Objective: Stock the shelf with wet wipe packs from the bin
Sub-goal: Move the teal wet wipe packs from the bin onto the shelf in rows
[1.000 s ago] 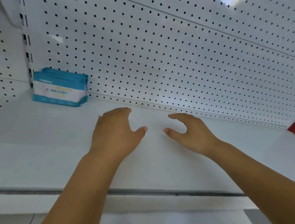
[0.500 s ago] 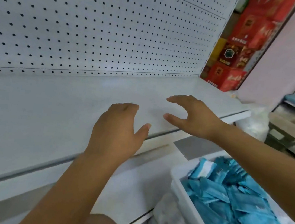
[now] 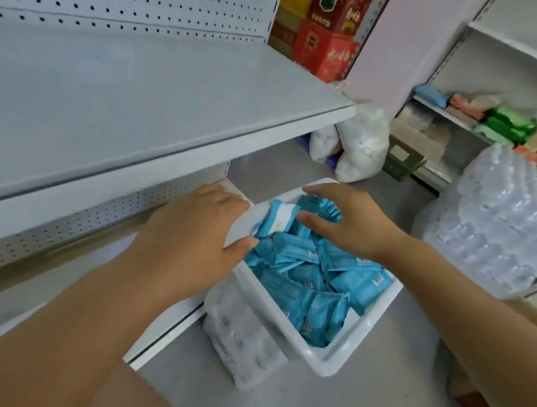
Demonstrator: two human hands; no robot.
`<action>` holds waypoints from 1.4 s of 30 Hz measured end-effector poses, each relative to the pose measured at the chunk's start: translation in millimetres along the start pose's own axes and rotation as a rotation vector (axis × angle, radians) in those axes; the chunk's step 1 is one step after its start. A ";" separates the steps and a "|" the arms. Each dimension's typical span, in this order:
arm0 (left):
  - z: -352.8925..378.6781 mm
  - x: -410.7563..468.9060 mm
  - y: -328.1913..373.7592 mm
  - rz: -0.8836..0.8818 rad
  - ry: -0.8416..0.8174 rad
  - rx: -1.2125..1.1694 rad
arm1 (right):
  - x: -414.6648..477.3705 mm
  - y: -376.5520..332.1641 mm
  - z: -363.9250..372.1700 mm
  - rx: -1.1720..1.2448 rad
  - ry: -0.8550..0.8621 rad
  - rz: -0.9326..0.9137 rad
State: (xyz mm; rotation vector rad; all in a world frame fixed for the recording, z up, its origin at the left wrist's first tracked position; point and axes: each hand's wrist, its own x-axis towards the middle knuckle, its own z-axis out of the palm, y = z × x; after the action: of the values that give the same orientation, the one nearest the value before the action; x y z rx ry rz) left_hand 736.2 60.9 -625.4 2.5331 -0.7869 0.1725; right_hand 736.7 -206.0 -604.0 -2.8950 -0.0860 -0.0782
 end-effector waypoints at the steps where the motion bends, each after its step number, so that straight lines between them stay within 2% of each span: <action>1: 7.3 0.7 0.6 -0.002 -0.042 -0.008 | -7.3 8.8 8.0 -0.007 -0.032 0.034; 7: 54.8 8.1 2.4 0.114 -0.281 0.057 | -40.1 42.7 56.2 0.086 -0.188 0.215; 11: 80.6 17.4 5.3 0.194 -0.406 0.162 | -49.9 48.8 81.7 0.086 -0.278 0.272; 18: 103.2 29.5 -10.1 0.149 -0.579 0.260 | -49.1 49.0 98.7 0.068 -0.307 0.312; 28: 105.5 34.3 -12.2 0.124 -0.604 0.278 | -46.2 42.2 105.1 0.081 -0.347 0.329; 33: 102.7 33.1 -9.9 0.100 -0.623 0.242 | -45.4 44.5 98.6 0.131 -0.312 0.356; 36: 99.4 31.3 -11.5 0.010 -0.631 0.144 | -50.2 51.2 85.6 0.199 -0.243 0.394; 39: 91.3 29.9 -9.6 -0.048 -0.569 0.073 | -56.7 55.5 71.2 0.333 -0.122 0.447; 42: 76.5 31.7 -1.8 -0.023 -0.379 -0.002 | -57.0 55.3 62.7 0.460 0.019 0.485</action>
State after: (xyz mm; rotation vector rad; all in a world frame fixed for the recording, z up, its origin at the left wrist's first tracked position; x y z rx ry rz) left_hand 761.8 9.5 -685.2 2.6059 -0.8943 -0.3254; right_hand 686.3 -247.2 -681.5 -2.3784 0.5272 0.0027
